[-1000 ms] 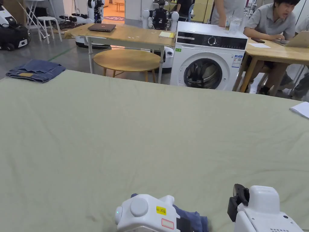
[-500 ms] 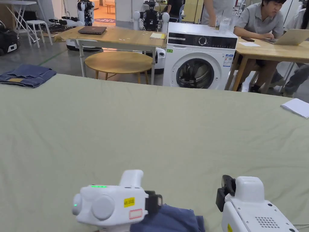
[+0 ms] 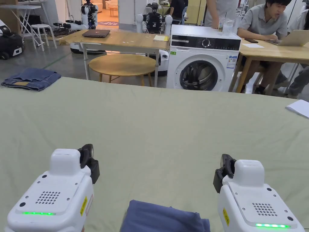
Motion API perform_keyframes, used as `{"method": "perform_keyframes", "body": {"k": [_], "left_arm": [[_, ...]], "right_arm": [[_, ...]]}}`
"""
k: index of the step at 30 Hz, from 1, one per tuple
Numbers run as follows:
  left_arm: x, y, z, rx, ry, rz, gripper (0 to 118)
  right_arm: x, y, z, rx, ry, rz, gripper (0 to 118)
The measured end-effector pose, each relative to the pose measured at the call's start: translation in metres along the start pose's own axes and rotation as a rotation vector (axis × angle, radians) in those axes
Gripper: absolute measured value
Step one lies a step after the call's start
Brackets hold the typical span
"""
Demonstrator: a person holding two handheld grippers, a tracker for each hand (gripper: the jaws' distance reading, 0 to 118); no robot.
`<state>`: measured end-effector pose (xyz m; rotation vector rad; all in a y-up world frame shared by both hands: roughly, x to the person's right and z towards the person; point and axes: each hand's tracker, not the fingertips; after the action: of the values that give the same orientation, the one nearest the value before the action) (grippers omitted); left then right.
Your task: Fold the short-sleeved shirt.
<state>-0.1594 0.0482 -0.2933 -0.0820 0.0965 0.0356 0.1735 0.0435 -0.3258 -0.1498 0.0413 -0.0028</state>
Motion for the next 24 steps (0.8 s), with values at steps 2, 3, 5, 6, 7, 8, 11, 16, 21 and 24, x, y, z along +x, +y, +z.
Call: {"method": "perform_keyframes", "body": {"k": [2, 3, 5, 6, 7, 8, 11, 16, 21, 24], "left_arm": [[0.0, 0.002, 0.003, 0.023, 0.003, -0.023, 0], [0.001, 0.004, 0.005, 0.032, 0.008, -0.041, 0], [0.001, 0.006, 0.01, 0.035, 0.011, -0.053, 0], [0.0, 0.007, 0.01, 0.035, 0.009, -0.055, 0], [0.0, 0.006, 0.011, 0.033, 0.009, -0.055, 0], [-0.002, 0.007, 0.012, 0.024, 0.003, -0.055, 0], [-0.004, 0.003, 0.012, 0.007, 0.0, -0.06, 0], [-0.012, -0.005, 0.007, -0.052, -0.01, -0.029, 0], [-0.017, -0.014, 0.01, -0.098, -0.027, -0.009, 0], [-0.022, -0.022, 0.015, -0.133, -0.046, 0.008, 0]], "right_arm": [[-0.001, 0.004, 0.0, 0.021, -0.004, 0.005, 0], [0.0, 0.006, 0.001, 0.023, -0.006, 0.006, 0], [0.001, 0.008, 0.004, 0.019, -0.003, 0.01, 0], [0.002, 0.008, 0.007, 0.009, -0.003, 0.013, 0], [0.003, 0.006, 0.01, -0.007, -0.001, 0.015, 0], [0.004, 0.002, 0.015, -0.022, 0.008, 0.012, 0], [0.003, -0.013, 0.025, -0.12, 0.029, 0.022, 0], [-0.009, -0.051, 0.032, -0.329, 0.151, 0.04, 0], [-0.022, -0.093, 0.01, -0.539, 0.232, 0.057, 0], [-0.025, -0.112, -0.004, -0.572, 0.187, 0.074, 0]]}}
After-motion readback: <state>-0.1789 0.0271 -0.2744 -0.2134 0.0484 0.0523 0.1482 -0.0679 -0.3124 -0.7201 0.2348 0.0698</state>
